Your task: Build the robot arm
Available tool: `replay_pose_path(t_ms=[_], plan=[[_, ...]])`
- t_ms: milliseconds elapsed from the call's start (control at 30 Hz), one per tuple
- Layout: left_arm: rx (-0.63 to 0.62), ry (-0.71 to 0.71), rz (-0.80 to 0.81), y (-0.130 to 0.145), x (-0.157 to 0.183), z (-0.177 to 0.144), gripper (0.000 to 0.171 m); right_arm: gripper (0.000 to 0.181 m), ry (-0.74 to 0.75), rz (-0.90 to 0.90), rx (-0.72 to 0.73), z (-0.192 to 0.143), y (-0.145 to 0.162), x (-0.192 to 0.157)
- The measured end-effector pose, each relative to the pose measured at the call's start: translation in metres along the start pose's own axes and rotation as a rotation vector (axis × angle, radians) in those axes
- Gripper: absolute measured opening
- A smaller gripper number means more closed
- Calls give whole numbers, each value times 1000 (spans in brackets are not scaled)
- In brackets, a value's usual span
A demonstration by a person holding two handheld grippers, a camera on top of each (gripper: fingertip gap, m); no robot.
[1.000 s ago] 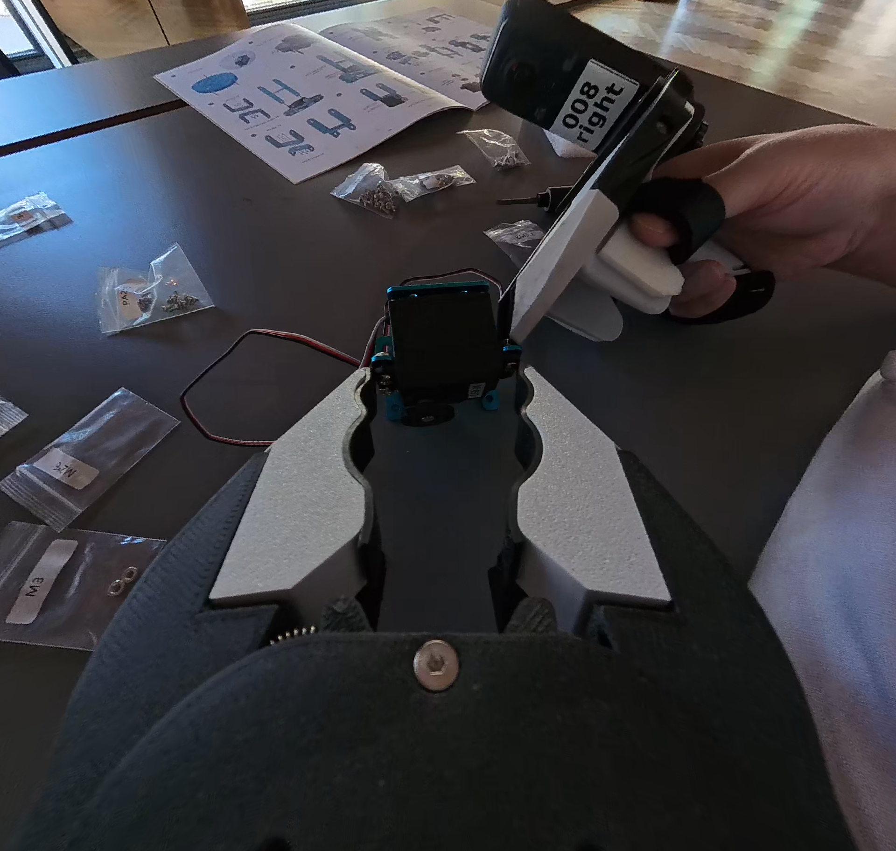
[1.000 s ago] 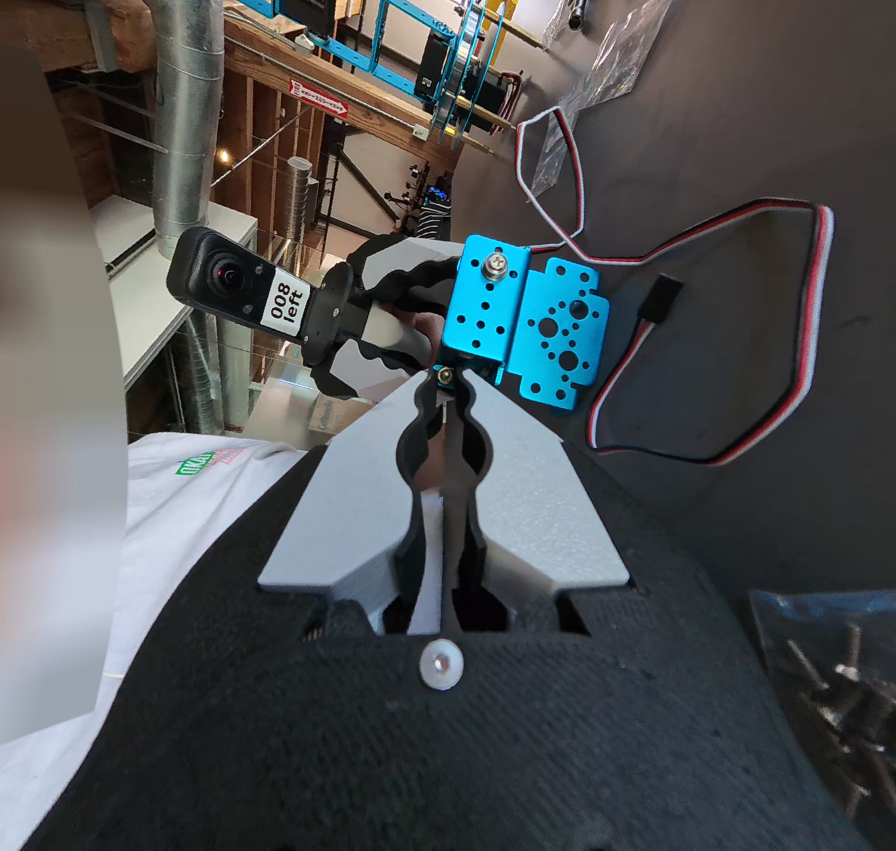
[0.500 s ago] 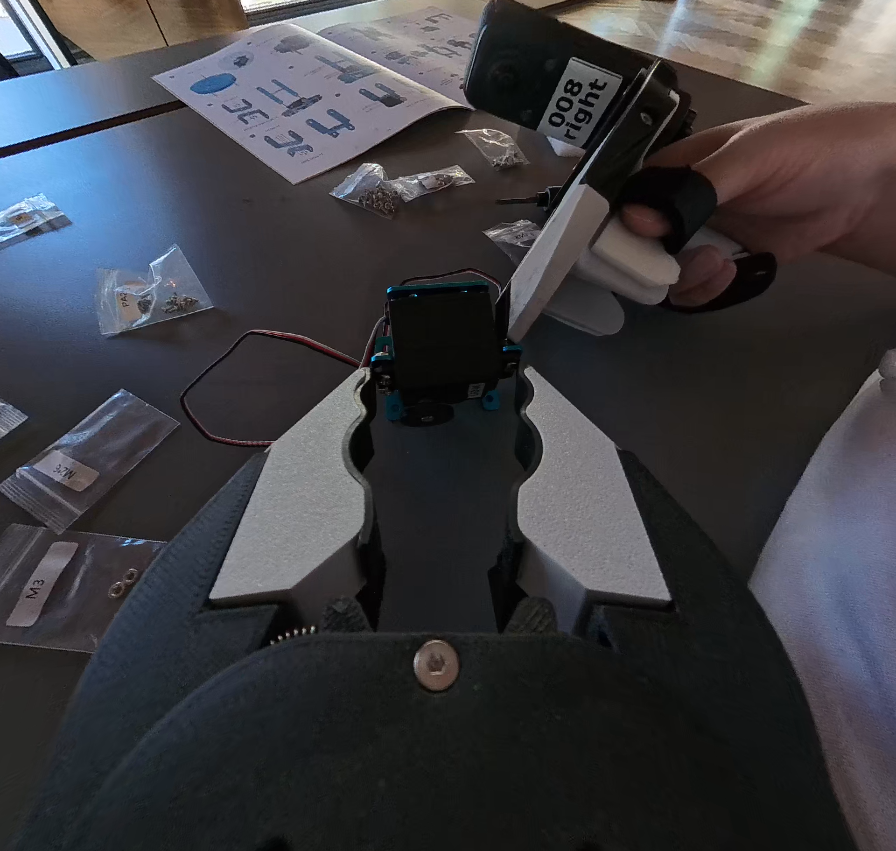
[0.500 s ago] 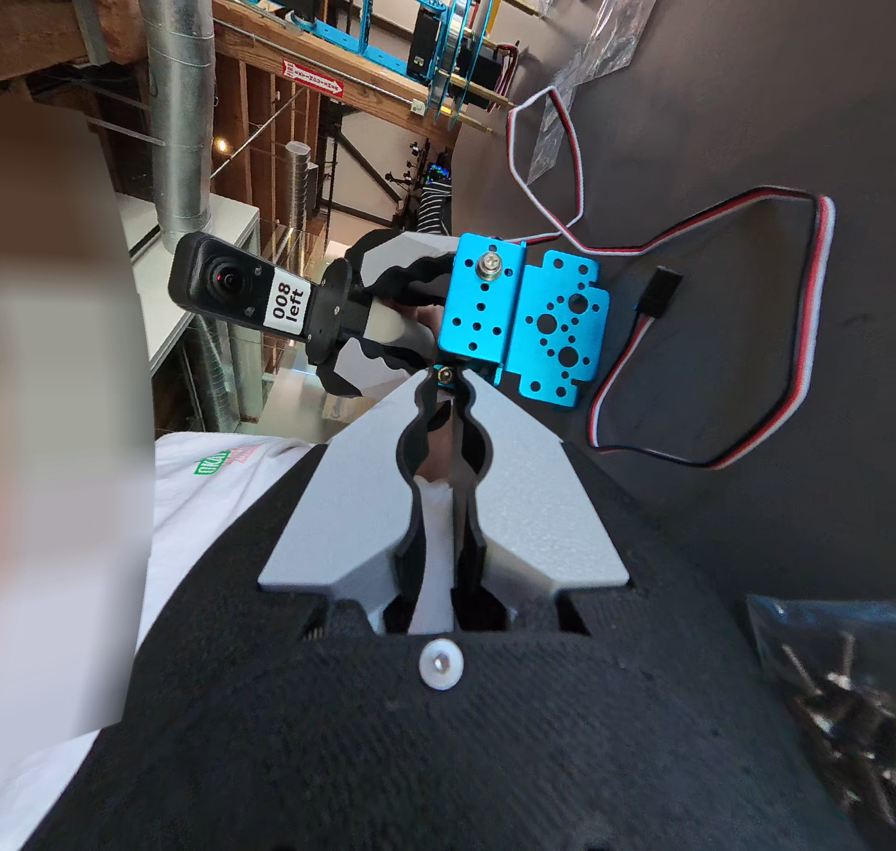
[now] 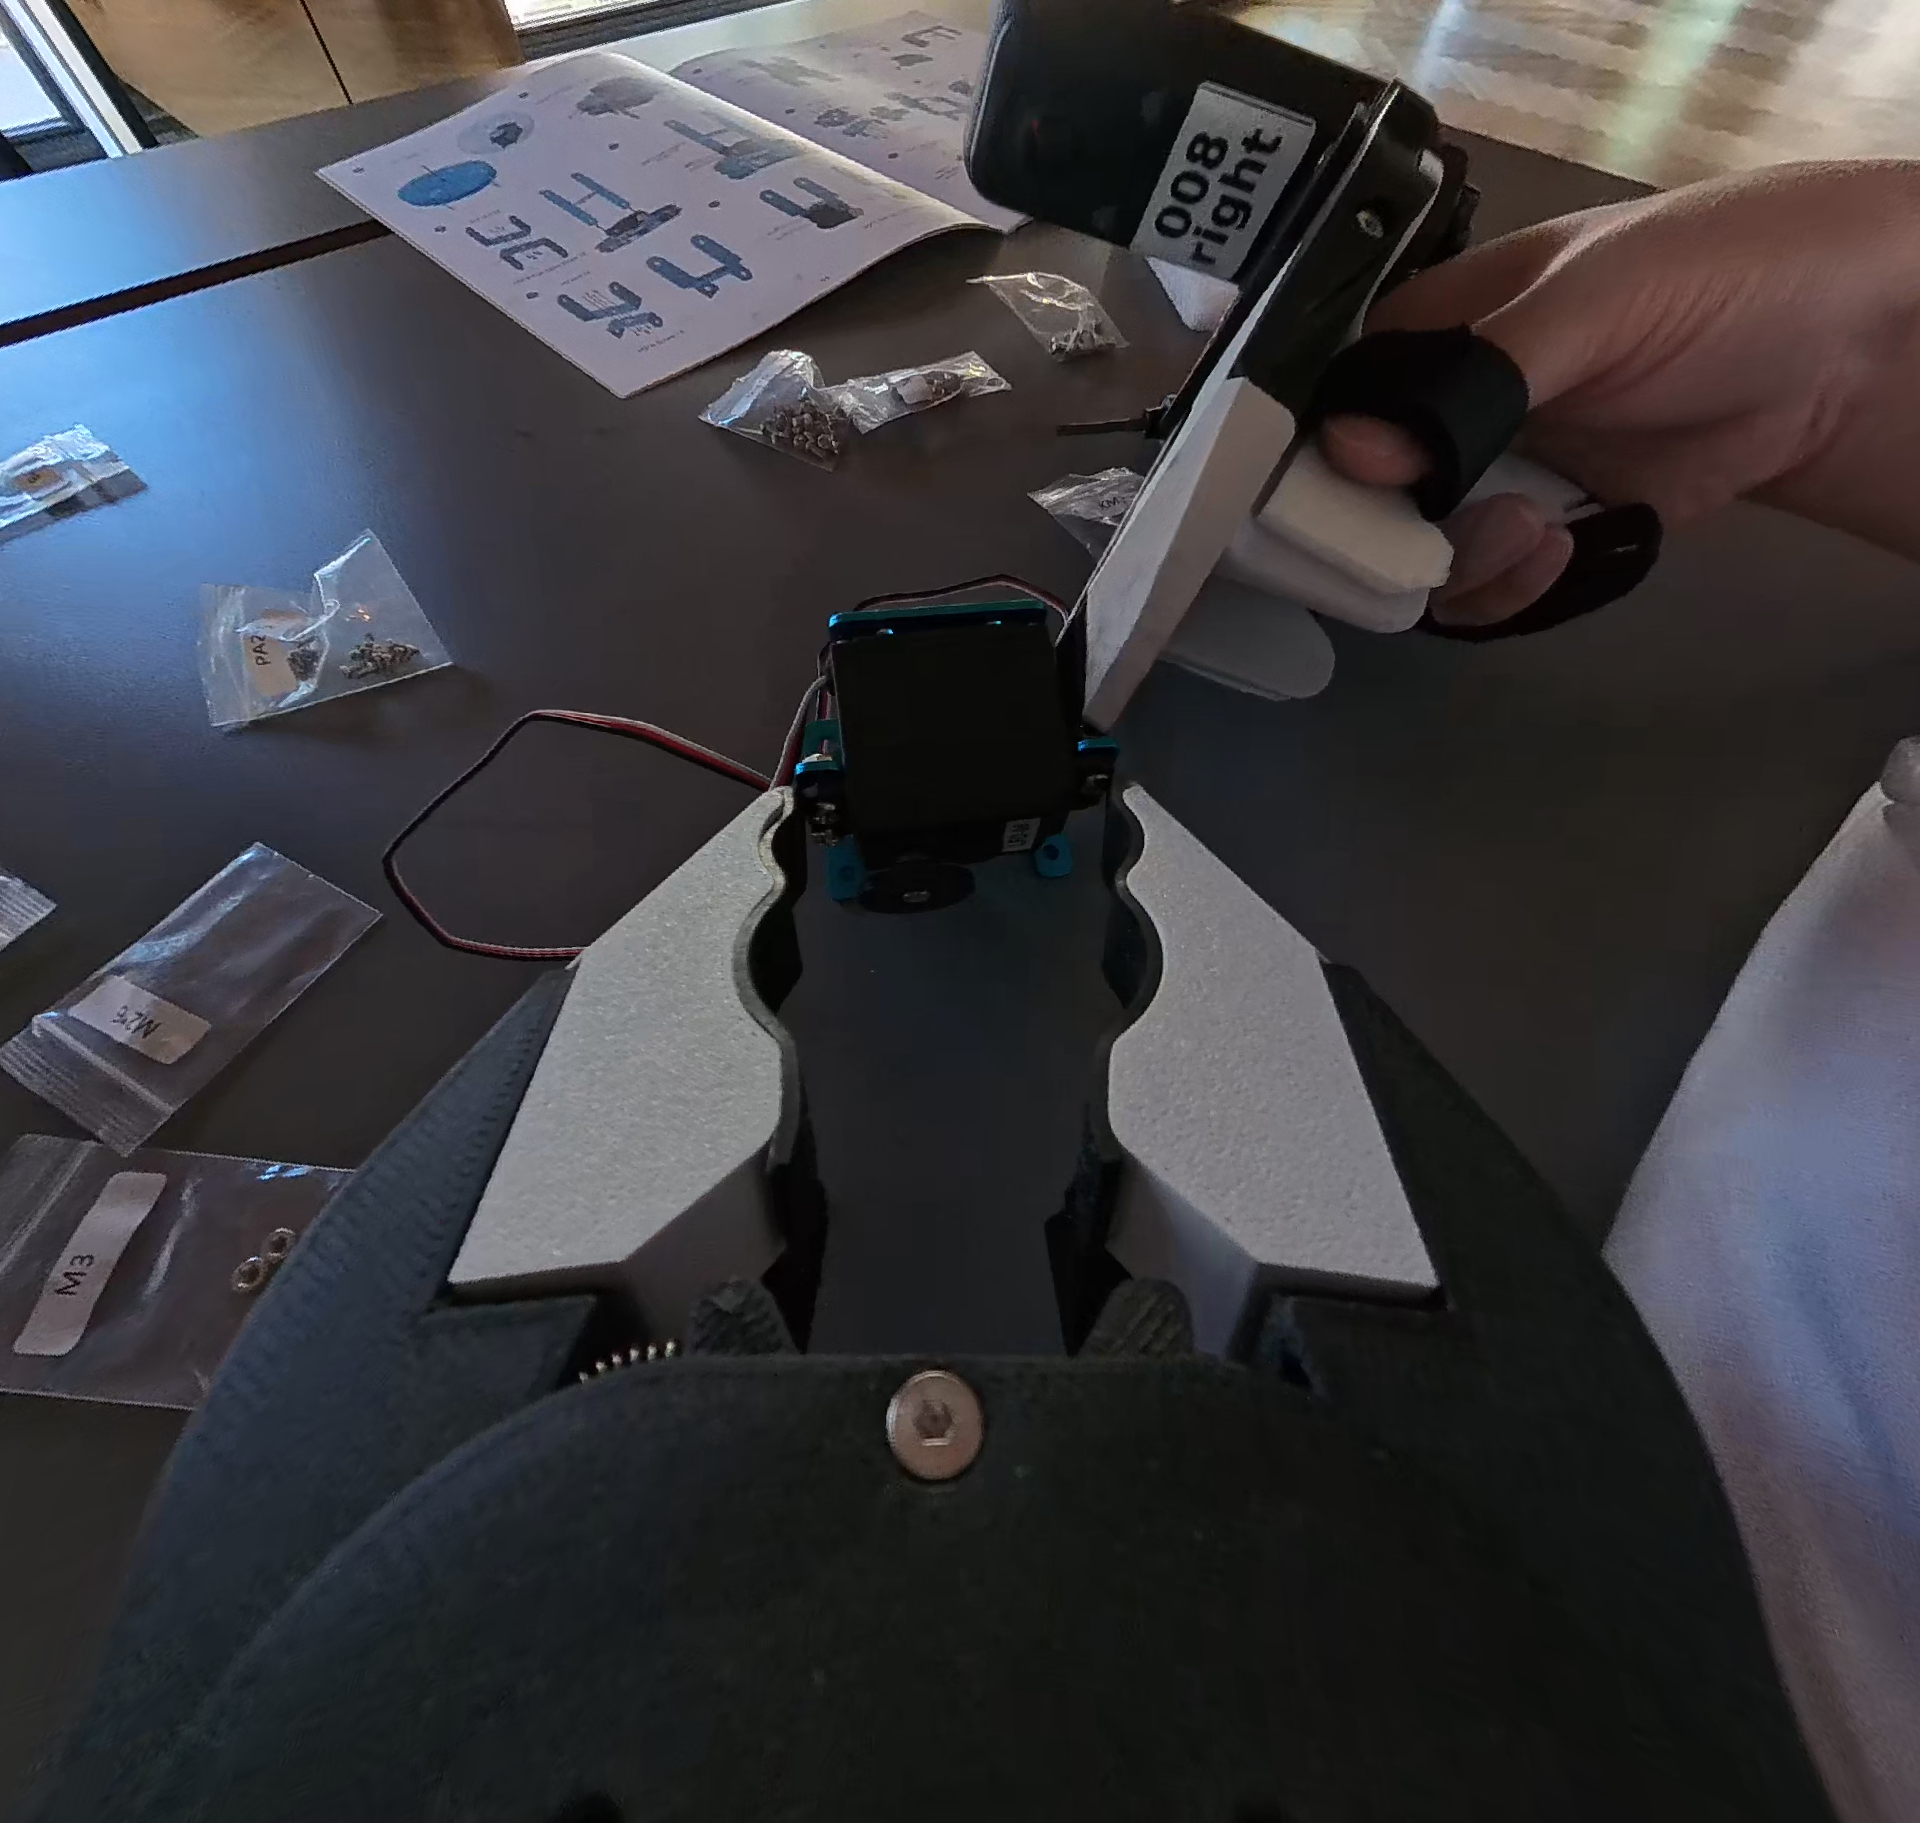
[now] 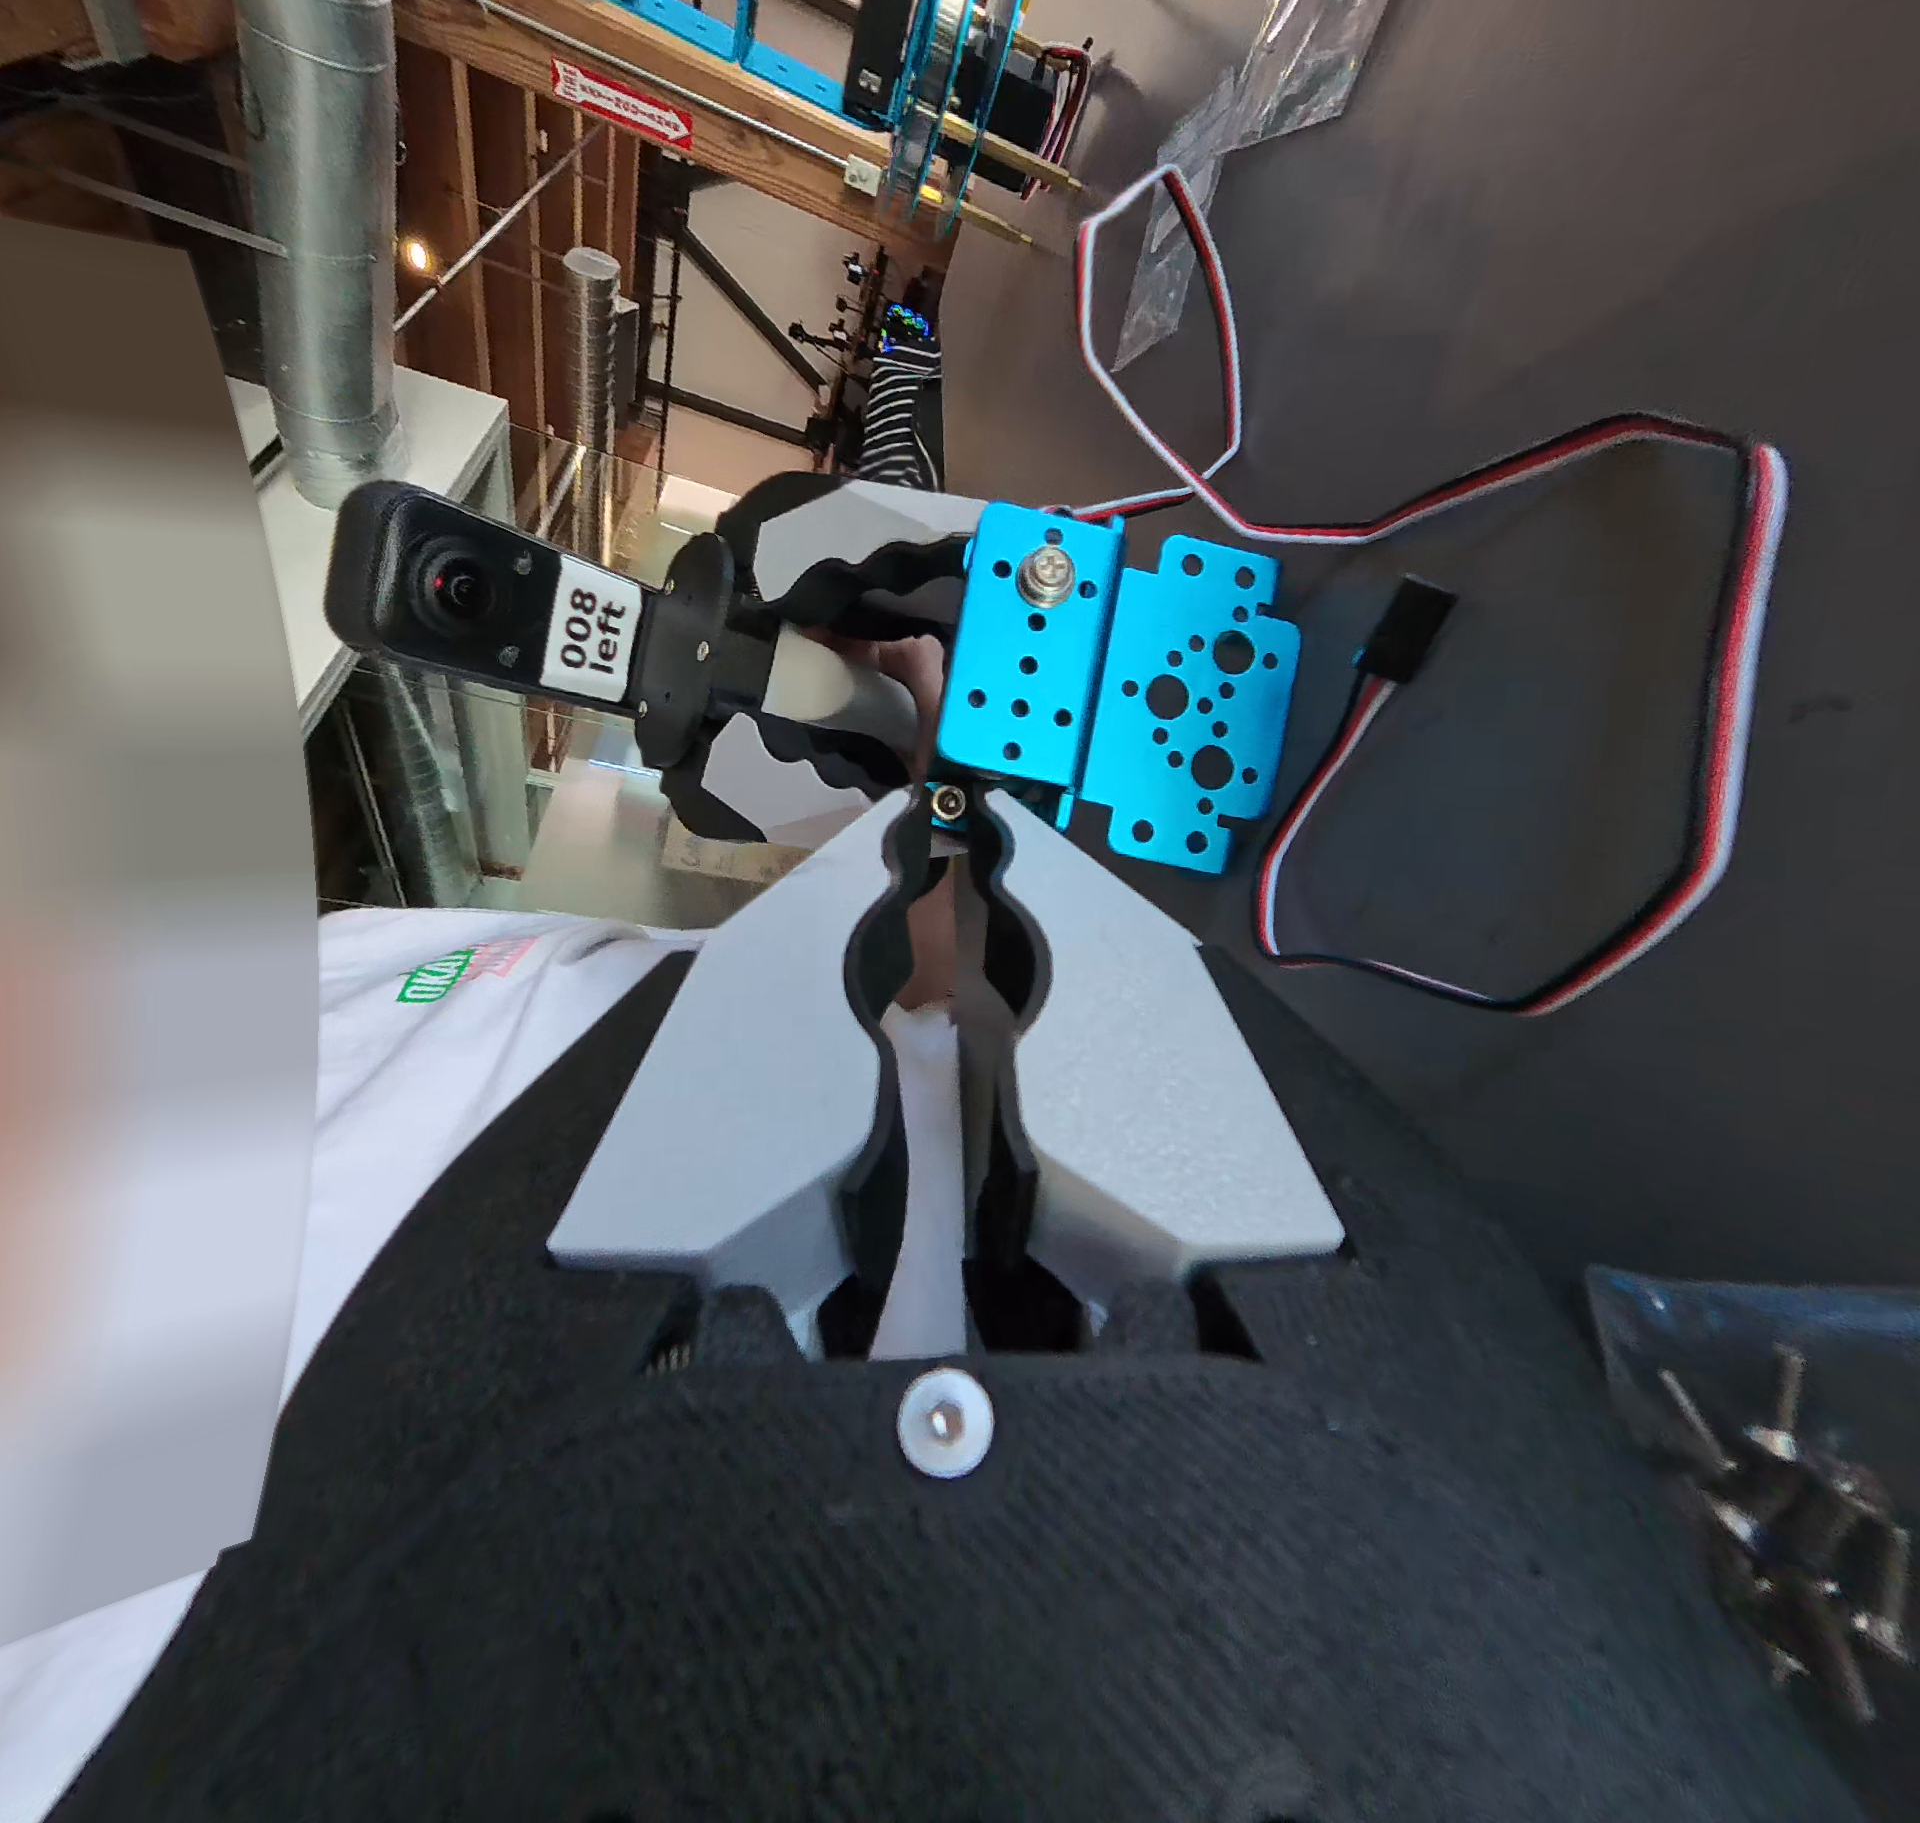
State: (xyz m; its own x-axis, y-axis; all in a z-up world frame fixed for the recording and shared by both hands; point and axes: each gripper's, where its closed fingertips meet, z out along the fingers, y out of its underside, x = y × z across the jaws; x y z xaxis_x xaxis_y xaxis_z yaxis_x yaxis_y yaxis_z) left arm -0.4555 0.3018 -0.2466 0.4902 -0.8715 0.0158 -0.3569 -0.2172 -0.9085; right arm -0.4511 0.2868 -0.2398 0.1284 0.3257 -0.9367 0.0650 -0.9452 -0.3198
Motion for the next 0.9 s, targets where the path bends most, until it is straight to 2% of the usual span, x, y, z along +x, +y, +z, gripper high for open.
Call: replay_pose_path(t_ms=[600,900], plan=[[-1,8,5,0,0,0,58,6,2,51,6,0,0,-1],[-3,7,9,0,1,1,58,6,68,72,-26,0,1,0]])
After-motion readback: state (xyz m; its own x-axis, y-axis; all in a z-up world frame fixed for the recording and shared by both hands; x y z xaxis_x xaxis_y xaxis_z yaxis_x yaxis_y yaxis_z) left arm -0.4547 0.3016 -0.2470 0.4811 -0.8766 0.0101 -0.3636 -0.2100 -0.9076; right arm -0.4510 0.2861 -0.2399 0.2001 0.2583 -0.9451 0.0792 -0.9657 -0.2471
